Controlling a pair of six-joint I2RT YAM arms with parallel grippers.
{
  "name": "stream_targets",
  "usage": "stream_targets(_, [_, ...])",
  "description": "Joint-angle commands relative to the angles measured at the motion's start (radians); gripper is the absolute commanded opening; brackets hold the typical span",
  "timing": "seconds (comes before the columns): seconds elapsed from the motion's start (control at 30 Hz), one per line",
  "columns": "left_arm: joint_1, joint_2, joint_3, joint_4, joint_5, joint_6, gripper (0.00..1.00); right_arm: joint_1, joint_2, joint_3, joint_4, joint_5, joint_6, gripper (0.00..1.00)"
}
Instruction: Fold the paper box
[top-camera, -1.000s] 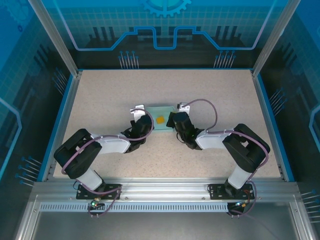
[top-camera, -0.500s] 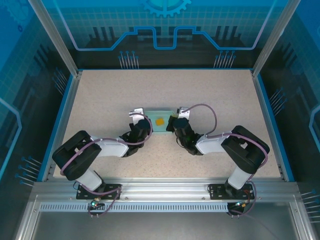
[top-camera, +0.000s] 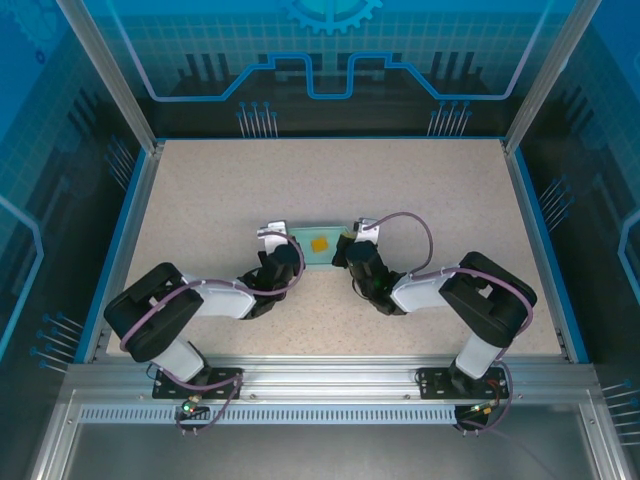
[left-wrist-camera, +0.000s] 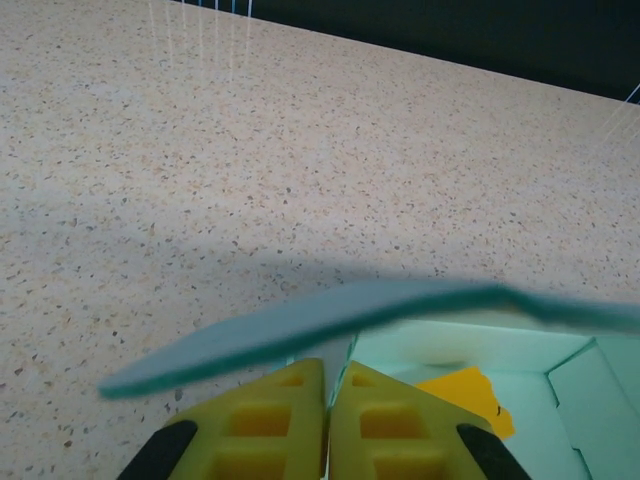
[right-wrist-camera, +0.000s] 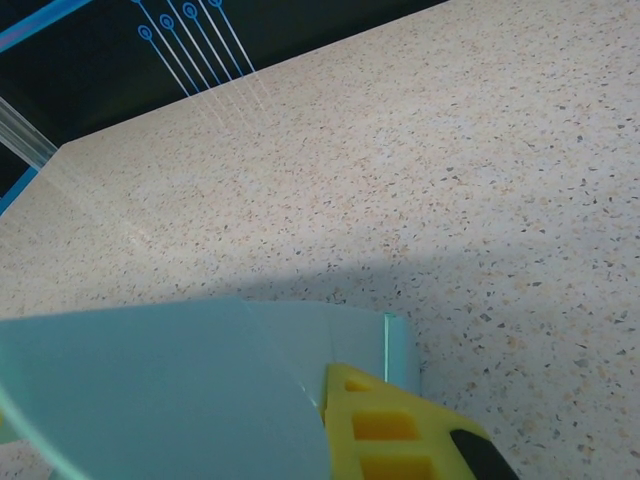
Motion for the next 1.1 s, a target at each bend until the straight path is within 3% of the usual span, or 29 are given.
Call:
stream_targets(0.0, [0.002,-0.013,-0.036,-0.085,-0.018,-0.012,0.12,0.018,0.037,-0.035,-0.089,0.016,0.018,0.0])
stream_targets(0.77, [0.002,-0.152,-0.04,-0.185,0.019,-0.017,0.54,0.033,0.032,-0.002,-0.136,0.044,-0.032,0.0])
stream_targets(1.07, [0.003,-0.213,-0.045,-0.271,0.052,-0.031,0.65,0.037,0.031,0.021,-0.179,0.065,-0.056,0.0])
